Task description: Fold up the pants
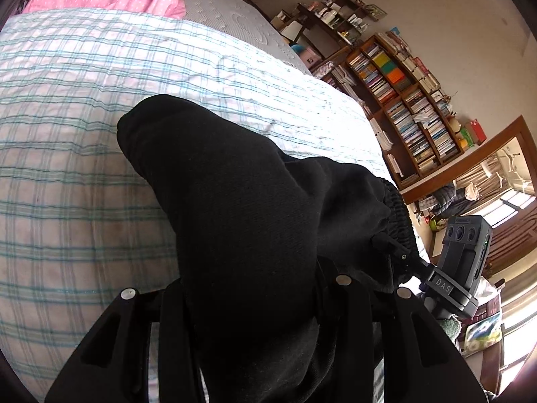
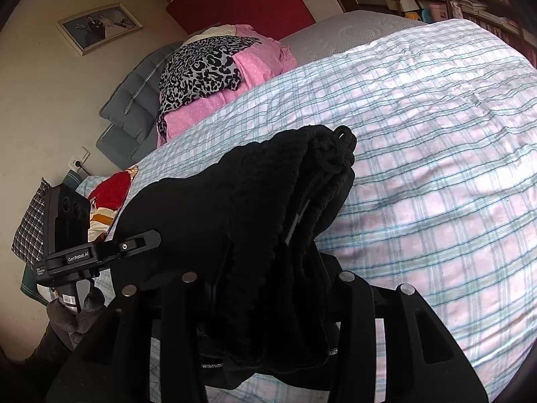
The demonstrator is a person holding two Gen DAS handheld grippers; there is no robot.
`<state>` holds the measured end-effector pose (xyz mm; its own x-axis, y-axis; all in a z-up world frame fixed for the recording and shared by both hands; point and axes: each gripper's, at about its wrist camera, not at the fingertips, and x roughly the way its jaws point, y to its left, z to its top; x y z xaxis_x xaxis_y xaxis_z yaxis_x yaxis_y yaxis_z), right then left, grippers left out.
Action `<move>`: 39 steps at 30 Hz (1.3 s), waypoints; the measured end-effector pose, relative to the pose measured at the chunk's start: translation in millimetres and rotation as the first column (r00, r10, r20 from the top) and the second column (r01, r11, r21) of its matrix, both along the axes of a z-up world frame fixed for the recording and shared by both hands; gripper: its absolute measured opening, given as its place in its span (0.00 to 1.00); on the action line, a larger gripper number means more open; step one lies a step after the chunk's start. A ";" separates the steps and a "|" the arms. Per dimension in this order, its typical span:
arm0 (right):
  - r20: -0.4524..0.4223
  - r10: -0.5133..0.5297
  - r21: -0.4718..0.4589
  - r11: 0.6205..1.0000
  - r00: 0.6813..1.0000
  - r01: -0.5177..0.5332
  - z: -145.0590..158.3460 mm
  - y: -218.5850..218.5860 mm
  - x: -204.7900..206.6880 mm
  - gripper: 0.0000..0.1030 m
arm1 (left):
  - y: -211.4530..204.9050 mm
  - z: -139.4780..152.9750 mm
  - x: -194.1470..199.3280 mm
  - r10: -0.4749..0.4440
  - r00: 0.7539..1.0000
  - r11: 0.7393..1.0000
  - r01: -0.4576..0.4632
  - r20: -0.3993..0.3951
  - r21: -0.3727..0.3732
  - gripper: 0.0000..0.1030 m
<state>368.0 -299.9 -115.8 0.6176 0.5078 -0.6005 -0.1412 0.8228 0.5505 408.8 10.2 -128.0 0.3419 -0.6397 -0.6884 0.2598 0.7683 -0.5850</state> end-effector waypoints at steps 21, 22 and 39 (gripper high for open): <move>0.043 -0.132 -0.256 0.957 0.990 0.139 2.3 -1.0 -14.2 0.71 | -5.7 3.8 -6.6 0.106 0.990 0.948 -0.129 0.092 0.292 0.77; 0.053 -0.137 -0.266 0.953 0.989 0.146 7.3 -1.2 -20.1 0.71 | -9.2 9.9 -12.0 0.104 0.987 0.933 -0.139 0.123 0.332 0.81; 0.132 -0.111 -0.372 0.915 0.985 0.153 33.8 46.1 -125.1 0.90 | -30.8 50.2 -111.5 0.062 0.928 0.812 -0.261 0.367 0.523 0.95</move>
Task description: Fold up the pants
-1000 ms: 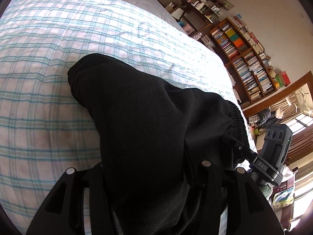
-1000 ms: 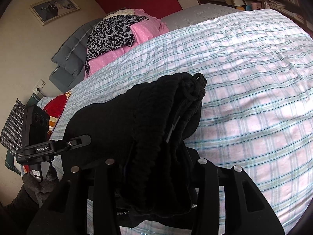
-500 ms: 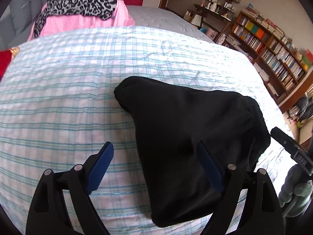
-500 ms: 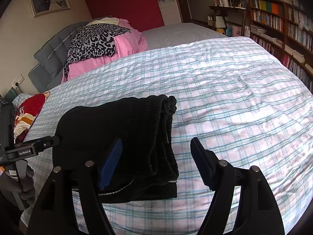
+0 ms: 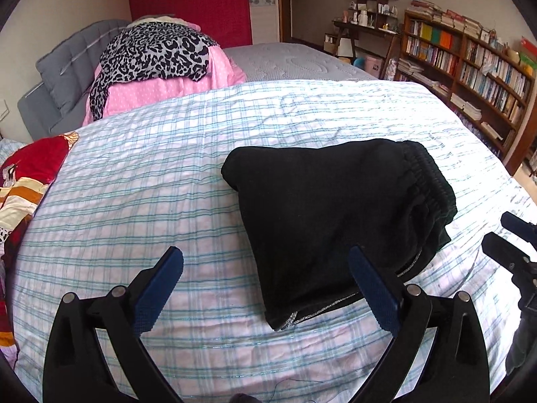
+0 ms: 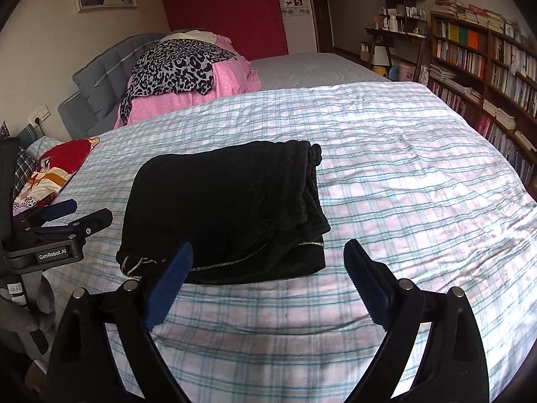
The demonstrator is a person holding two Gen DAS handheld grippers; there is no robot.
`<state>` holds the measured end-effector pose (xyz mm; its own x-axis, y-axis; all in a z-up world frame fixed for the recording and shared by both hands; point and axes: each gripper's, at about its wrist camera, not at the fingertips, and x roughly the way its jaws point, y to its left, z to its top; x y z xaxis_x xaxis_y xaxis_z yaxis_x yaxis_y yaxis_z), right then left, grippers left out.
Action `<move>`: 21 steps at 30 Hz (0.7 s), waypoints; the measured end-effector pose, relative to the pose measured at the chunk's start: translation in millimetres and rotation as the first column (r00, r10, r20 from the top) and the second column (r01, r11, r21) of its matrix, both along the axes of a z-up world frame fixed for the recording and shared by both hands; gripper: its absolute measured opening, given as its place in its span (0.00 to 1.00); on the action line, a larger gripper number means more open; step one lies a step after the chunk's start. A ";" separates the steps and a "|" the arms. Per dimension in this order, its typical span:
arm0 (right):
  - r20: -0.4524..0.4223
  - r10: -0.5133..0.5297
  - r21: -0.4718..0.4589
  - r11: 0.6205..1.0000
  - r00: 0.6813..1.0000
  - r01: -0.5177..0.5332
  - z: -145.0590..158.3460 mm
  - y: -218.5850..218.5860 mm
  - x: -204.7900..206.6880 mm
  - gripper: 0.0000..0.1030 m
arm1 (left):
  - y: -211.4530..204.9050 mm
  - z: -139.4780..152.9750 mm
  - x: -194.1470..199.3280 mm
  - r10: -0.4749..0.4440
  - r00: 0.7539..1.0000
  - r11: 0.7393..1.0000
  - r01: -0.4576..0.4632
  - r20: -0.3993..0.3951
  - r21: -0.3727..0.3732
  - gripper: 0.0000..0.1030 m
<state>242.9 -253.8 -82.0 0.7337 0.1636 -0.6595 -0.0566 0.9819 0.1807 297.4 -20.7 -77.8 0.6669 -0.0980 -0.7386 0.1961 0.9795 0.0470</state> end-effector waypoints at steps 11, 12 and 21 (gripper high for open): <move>0.052 -0.005 -0.071 0.997 0.999 0.009 7.8 17.3 -19.5 0.93 | -15.0 17.3 -29.8 -0.003 0.999 1.000 0.001 0.051 0.029 0.95; 0.054 -0.005 -0.077 0.997 0.999 0.009 7.7 18.5 -20.4 0.93 | -15.7 17.4 -30.4 -0.001 0.999 0.999 0.000 0.051 0.032 0.95; 0.064 0.004 -0.124 0.992 0.998 0.004 5.1 25.0 -21.4 0.93 | -27.0 11.1 -30.5 -0.014 1.000 0.998 0.013 0.021 0.066 0.95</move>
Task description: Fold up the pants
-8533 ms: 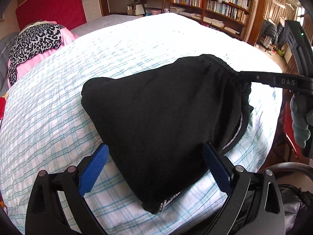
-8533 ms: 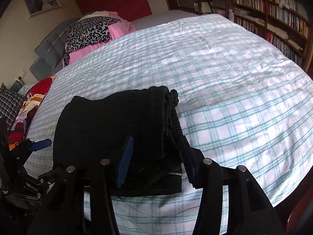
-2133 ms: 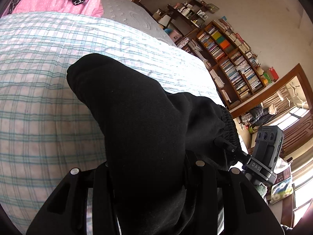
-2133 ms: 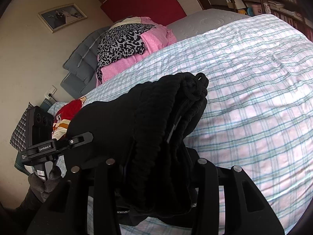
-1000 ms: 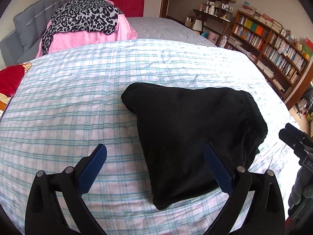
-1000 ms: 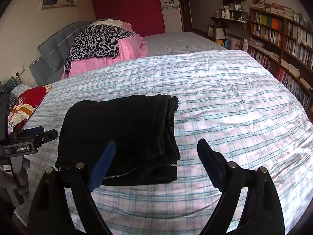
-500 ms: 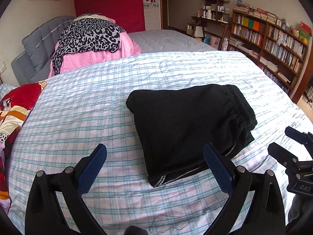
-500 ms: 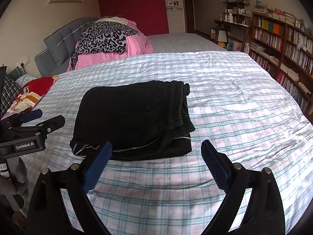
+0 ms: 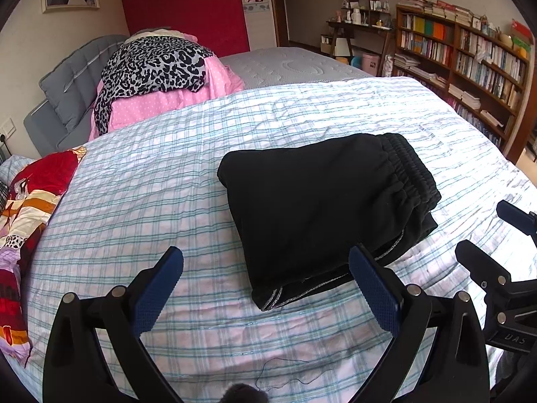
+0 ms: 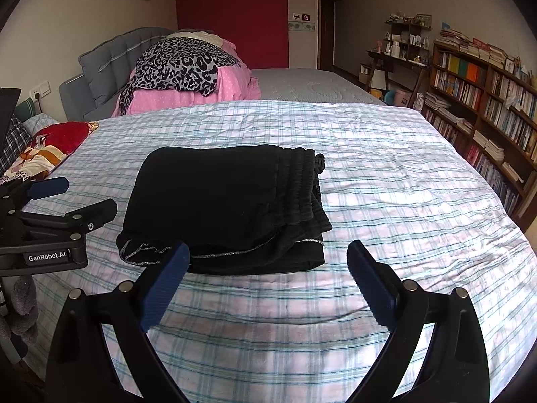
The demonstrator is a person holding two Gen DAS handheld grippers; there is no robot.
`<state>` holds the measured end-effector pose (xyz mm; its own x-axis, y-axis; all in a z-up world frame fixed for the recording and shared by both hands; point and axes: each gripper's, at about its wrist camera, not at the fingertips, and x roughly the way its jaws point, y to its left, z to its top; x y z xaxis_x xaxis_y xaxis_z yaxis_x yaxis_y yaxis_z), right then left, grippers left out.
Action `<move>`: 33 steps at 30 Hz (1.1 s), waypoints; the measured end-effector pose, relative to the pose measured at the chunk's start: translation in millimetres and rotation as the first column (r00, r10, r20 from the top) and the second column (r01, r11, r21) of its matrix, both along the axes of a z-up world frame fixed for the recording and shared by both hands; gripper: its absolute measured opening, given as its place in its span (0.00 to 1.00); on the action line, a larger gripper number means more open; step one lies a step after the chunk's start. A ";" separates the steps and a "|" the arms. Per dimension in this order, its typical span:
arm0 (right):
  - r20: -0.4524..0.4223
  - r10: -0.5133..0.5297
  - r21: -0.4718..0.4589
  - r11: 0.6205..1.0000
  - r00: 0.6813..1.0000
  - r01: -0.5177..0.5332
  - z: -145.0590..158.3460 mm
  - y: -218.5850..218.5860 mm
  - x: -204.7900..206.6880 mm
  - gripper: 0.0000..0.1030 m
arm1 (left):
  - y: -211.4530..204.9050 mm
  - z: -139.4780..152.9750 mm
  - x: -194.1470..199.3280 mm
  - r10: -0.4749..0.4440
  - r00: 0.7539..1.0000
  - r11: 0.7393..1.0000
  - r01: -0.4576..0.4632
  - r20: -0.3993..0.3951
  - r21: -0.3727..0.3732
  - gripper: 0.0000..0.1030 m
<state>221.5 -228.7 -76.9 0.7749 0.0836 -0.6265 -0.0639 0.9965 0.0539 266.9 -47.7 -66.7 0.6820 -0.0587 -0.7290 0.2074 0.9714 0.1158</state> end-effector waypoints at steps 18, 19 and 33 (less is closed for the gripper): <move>0.005 -0.008 -0.027 1.000 1.000 0.009 2.0 5.1 2.0 0.93 | -8.7 -4.2 0.1 0.009 1.000 0.999 -0.009 0.012 0.047 0.95; 0.006 -0.010 -0.025 1.000 1.000 0.010 2.6 4.8 2.0 0.93 | -9.1 -4.0 -0.4 0.009 1.000 0.999 -0.010 0.013 0.047 0.95; 0.009 -0.016 -0.026 1.000 1.000 0.017 1.8 1.0 0.8 0.93 | -17.7 2.6 -10.2 -0.026 0.998 0.998 0.023 0.065 0.051 0.95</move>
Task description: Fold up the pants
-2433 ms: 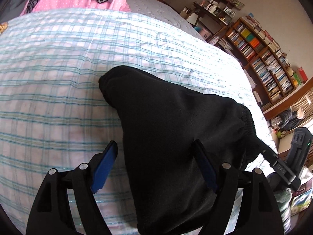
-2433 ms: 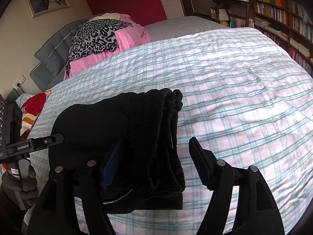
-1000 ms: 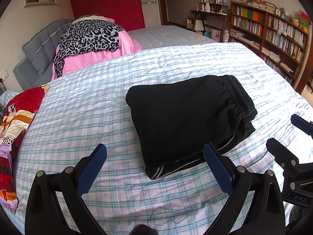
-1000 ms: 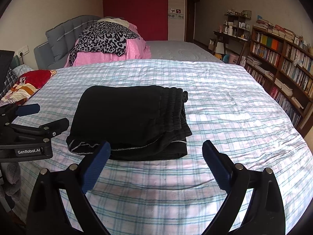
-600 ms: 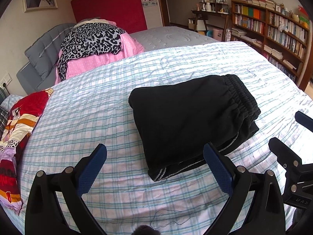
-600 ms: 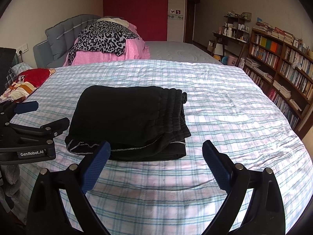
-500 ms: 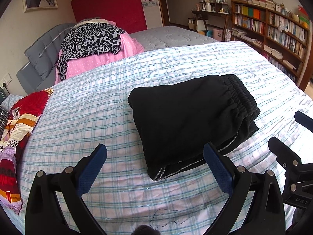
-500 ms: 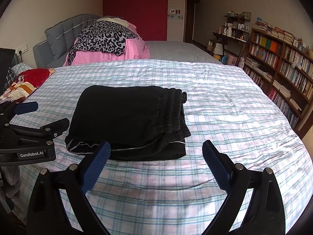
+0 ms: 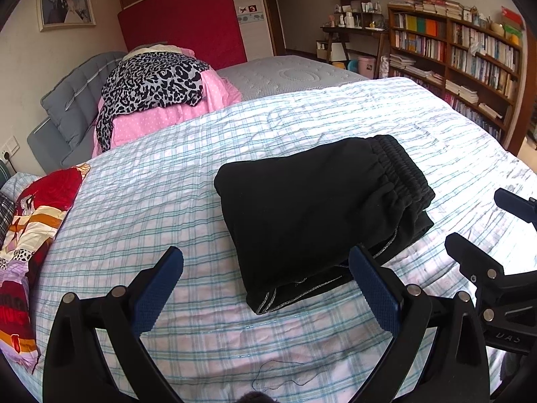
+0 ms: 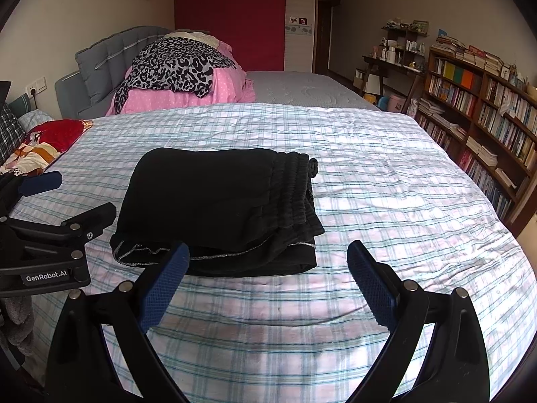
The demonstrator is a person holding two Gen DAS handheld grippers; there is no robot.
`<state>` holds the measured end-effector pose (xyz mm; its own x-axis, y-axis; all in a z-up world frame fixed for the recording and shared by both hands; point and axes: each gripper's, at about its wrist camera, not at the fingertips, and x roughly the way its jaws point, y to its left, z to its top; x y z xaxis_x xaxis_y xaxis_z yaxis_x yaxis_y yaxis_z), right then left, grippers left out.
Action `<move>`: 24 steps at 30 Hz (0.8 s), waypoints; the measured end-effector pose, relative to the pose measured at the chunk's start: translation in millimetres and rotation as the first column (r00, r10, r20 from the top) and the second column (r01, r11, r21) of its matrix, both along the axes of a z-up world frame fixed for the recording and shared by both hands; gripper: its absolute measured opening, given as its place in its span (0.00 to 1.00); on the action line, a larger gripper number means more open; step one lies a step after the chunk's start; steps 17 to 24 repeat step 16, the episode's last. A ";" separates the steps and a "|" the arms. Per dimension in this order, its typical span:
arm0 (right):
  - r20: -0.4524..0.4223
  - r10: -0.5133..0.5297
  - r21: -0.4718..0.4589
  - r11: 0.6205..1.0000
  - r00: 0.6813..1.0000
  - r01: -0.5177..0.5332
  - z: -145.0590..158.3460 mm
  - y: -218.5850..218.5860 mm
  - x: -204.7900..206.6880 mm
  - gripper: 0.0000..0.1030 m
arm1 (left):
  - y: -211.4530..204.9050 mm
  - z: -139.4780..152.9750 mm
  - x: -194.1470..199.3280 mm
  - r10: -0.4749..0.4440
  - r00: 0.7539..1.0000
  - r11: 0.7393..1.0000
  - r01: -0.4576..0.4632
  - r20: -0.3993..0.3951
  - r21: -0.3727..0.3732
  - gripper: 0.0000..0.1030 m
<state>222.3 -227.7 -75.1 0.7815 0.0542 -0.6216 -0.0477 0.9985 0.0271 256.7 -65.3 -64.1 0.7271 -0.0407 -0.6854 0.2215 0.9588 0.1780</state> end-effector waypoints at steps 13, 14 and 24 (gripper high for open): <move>-0.084 -0.062 0.038 0.997 0.995 0.065 -29.7 -22.0 12.0 0.93 | 26.7 -20.9 20.5 0.043 0.992 0.997 -0.051 -0.114 -0.064 0.95; -0.097 -0.077 0.038 0.996 0.992 0.081 -35.3 -26.2 13.9 0.93 | 38.6 -27.8 26.6 0.078 0.988 0.994 -0.087 -0.137 -0.063 0.95; -0.109 -0.094 0.037 0.994 0.990 0.099 -40.7 -30.8 15.7 0.93 | 70.2 -43.5 39.2 0.165 0.971 0.983 -0.176 -0.176 -0.052 0.95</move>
